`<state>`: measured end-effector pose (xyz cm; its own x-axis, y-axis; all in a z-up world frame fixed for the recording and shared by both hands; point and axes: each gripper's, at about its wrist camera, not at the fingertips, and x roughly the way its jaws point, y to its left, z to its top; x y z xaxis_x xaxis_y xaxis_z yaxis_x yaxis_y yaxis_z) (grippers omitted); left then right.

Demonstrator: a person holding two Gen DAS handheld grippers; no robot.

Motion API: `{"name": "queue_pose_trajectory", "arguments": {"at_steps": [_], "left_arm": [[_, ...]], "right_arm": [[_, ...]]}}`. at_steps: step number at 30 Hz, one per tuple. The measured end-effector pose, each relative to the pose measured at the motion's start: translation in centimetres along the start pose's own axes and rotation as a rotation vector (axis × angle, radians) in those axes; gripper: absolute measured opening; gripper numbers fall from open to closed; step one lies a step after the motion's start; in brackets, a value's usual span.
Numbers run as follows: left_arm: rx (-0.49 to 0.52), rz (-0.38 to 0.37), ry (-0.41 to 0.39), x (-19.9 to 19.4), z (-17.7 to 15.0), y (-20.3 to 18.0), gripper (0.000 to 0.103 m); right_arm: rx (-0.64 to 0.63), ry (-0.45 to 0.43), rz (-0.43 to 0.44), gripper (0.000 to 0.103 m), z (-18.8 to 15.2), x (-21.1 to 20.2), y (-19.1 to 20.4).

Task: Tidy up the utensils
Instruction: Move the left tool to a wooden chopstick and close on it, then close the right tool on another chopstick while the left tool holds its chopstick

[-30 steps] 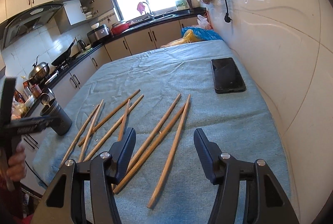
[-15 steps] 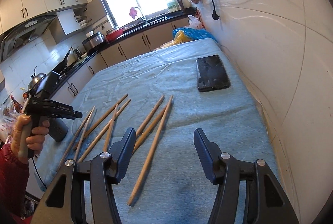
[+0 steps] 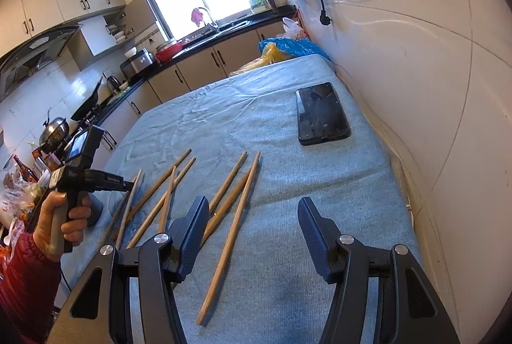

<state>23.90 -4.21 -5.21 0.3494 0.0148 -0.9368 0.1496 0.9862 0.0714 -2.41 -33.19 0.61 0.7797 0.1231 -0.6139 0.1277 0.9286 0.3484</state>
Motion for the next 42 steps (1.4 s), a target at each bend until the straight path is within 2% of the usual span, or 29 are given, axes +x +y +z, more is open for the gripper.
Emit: {"name": "queue_pose_trajectory", "arguments": {"at_steps": [2,4,8,12,15,17,20,22,23,24,25,30,34,37,42], "left_arm": [[0.004,0.005,-0.016,-0.2,-0.4,0.0,0.006],[0.008,-0.002,-0.030,-0.4,-1.1,0.0,0.006],[0.005,-0.044,-0.042,-1.1,-2.5,0.3,0.006],[0.015,-0.073,-0.053,-1.5,-3.3,0.5,0.006],[0.019,-0.085,-0.059,-1.5,-3.5,0.6,0.006],[0.020,-0.097,-0.059,-1.3,-3.4,0.8,0.006],[0.021,-0.112,-0.061,-1.2,-3.4,1.0,0.006],[0.023,-0.120,-0.063,-1.1,-3.3,1.1,0.006],[0.024,-0.122,-0.066,-1.1,-3.3,1.1,0.006],[0.025,-0.126,-0.069,-1.1,-3.3,1.1,0.006],[0.026,-0.128,-0.072,-1.1,-3.2,1.0,0.006],[0.039,-0.157,-0.147,-3.2,-3.6,0.8,0.006],[0.040,-0.184,-0.236,-6.7,-3.9,1.0,0.006],[0.036,-0.196,-0.303,-9.3,-4.5,1.3,0.006],[0.031,-0.205,-0.386,-12.9,-5.4,1.6,0.005]], "right_arm": [[0.005,0.026,0.001,0.062,0.8,0.6,0.3],[0.016,0.064,-0.002,0.048,1.5,1.6,0.3],[0.060,0.199,0.006,0.029,3.2,5.7,0.4],[0.076,0.284,0.000,0.028,4.4,9.6,0.9],[0.090,0.329,-0.032,0.020,4.9,12.2,1.0],[0.102,0.366,-0.051,0.020,5.1,13.8,0.9],[0.092,0.401,-0.090,0.019,4.9,15.4,1.0],[0.106,0.407,-0.078,0.019,4.8,15.9,0.9],[0.092,0.402,-0.087,0.017,5.0,16.0,1.0],[0.089,0.398,-0.093,0.010,5.0,16.0,1.0],[0.101,0.394,-0.083,0.007,5.1,15.9,0.9],[0.106,0.338,-0.039,0.007,5.2,13.7,1.1],[0.076,0.221,0.016,0.007,6.0,9.7,2.5],[0.012,0.094,0.059,0.007,6.3,5.9,4.7],[-0.088,-0.073,0.085,0.007,6.0,1.4,8.2]]}}
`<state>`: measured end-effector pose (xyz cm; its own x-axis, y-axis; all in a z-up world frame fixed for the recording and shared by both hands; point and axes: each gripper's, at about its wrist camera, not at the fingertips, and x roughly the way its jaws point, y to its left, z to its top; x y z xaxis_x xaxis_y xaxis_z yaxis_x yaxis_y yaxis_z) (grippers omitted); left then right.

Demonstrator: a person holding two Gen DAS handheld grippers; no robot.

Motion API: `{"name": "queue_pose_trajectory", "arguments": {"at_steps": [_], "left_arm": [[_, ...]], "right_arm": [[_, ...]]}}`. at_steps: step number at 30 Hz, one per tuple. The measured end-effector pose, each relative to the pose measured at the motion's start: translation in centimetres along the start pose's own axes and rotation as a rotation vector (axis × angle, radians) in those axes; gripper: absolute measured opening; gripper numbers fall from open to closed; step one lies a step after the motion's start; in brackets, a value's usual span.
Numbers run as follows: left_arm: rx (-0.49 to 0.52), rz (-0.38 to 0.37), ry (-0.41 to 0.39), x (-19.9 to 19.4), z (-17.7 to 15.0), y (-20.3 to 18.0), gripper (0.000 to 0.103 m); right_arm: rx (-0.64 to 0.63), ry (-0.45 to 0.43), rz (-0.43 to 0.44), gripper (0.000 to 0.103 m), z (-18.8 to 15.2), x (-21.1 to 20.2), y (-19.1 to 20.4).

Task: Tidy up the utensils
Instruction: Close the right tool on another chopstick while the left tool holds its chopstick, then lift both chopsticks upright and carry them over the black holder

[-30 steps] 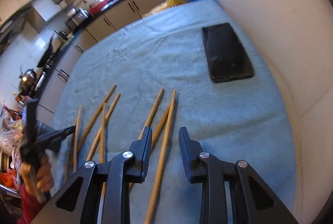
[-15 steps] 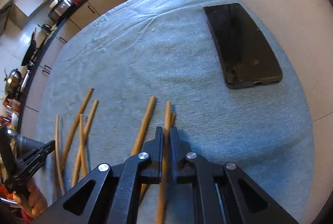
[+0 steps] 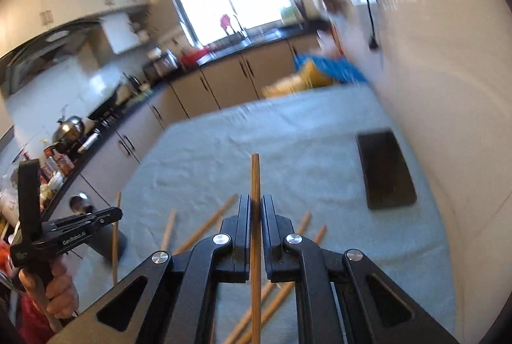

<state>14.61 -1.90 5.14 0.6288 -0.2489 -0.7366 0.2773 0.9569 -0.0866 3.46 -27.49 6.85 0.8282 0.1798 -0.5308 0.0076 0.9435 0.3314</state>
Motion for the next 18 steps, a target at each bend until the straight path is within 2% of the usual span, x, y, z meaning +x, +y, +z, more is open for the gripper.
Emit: {"name": "queue_pose_trajectory", "arguments": {"at_steps": [5,11,18], "left_arm": [[-0.002,-0.005,-0.059,-2.8,0.3,-0.1,0.006],[0.014,-0.010,-0.123,-5.7,0.2,-0.8,0.005],[0.017,-0.019,-0.146,-7.1,0.1,-0.8,0.005]], "right_arm": [[-0.051,-0.074,0.023,0.007,0.0,-2.1,2.3],[-0.054,-0.088,0.040,0.007,-0.2,-2.6,3.4],[-0.084,-0.124,0.041,0.007,0.2,-3.4,4.7]]}}
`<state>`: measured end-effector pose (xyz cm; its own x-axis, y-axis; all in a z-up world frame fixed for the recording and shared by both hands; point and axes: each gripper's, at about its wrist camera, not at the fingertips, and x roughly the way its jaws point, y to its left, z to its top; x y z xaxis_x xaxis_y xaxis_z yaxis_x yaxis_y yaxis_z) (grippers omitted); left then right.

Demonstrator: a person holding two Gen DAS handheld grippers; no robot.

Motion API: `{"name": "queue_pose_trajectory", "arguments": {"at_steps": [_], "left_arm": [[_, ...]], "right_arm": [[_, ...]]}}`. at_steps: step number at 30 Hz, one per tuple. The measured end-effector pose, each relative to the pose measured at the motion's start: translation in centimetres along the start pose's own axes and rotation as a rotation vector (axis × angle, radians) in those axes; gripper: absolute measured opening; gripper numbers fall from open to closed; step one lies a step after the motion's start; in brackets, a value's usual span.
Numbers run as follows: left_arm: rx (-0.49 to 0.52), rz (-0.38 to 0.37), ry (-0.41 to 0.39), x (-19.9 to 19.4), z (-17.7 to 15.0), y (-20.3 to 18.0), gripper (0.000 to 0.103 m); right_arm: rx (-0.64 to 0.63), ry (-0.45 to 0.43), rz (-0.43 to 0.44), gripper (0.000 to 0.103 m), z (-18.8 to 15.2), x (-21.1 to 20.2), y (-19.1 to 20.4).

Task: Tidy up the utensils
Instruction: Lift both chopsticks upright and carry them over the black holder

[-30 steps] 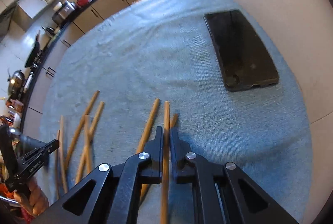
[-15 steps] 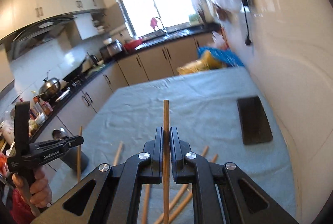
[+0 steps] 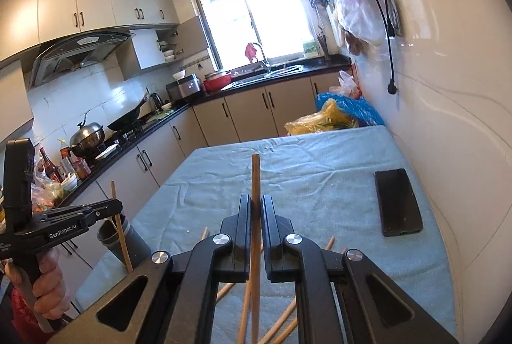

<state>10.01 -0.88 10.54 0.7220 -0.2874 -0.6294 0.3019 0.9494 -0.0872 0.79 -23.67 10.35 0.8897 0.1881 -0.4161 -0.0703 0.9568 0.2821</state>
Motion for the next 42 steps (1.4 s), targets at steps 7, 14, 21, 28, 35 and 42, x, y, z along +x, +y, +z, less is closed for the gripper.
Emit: {"name": "queue_pose_trajectory", "arguments": {"at_steps": [7,14,21,28,35,42], "left_arm": [[-0.008,0.002,-0.011,-0.8,0.1,0.2,0.005],[-0.005,0.003,-0.027,-1.6,0.2,0.1,0.005],[-0.003,-0.001,-0.040,-2.6,0.3,0.0,0.005],[-0.004,-0.003,-0.064,-4.3,0.7,0.5,0.005],[-0.008,0.006,-0.099,-6.5,1.5,1.4,0.005],[-0.014,0.043,-0.154,-9.5,3.0,3.4,0.005]], "right_arm": [[-0.012,-0.021,0.004,0.007,0.4,-0.3,0.7],[-0.023,-0.027,0.009,0.007,0.6,-0.4,1.1],[-0.029,-0.033,0.025,0.007,1.0,-0.8,1.6],[-0.040,-0.034,0.058,0.007,1.6,-0.6,2.6],[-0.053,-0.039,0.098,0.007,2.5,0.0,4.0],[-0.084,-0.035,0.158,0.007,3.9,1.0,6.8]]}}
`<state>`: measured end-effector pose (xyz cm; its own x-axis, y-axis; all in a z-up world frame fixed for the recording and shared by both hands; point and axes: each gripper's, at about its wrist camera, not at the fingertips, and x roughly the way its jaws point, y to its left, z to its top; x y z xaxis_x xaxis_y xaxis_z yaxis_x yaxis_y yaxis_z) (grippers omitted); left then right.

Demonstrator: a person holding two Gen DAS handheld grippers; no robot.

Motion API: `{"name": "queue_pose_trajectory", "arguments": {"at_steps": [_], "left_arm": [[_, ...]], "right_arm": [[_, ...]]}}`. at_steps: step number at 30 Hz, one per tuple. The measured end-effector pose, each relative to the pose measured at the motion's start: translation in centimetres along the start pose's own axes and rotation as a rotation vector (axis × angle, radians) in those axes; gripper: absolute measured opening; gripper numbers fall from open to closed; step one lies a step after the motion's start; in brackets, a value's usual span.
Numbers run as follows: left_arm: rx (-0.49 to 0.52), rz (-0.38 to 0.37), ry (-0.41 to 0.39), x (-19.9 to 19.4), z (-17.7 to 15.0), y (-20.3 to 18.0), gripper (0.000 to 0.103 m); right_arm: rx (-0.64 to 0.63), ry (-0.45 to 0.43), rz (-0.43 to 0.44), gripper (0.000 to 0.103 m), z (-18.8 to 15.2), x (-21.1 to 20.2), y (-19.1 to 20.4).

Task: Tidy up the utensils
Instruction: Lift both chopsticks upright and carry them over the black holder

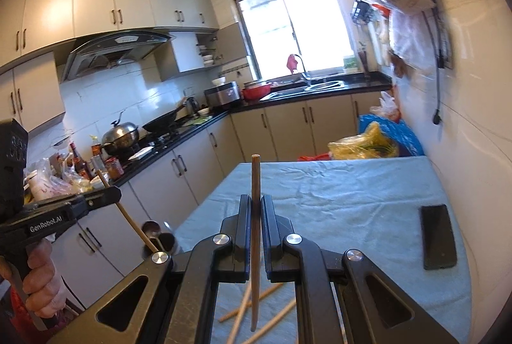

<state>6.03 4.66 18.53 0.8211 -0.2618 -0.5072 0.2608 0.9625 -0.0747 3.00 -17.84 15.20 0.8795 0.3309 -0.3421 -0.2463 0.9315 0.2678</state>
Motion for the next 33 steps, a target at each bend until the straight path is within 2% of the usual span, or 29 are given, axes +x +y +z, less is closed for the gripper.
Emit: {"name": "queue_pose_trajectory", "arguments": {"at_steps": [7,16,24,33], "left_arm": [[-0.022,0.058,-0.057,-2.8,2.8,3.3,0.005],[-0.068,0.123,-0.082,-3.2,4.9,7.2,0.006],[-0.116,0.137,-0.053,-1.8,4.1,10.1,0.006],[-0.151,0.131,-0.011,0.4,2.7,12.2,0.005]], "right_arm": [[-0.024,-0.009,0.089,0.007,2.7,2.1,3.7],[-0.043,-0.038,0.178,0.007,5.9,5.1,8.9],[-0.035,-0.031,0.229,0.007,6.7,8.5,12.3],[-0.044,0.039,0.216,0.007,5.0,13.0,13.5]]}}
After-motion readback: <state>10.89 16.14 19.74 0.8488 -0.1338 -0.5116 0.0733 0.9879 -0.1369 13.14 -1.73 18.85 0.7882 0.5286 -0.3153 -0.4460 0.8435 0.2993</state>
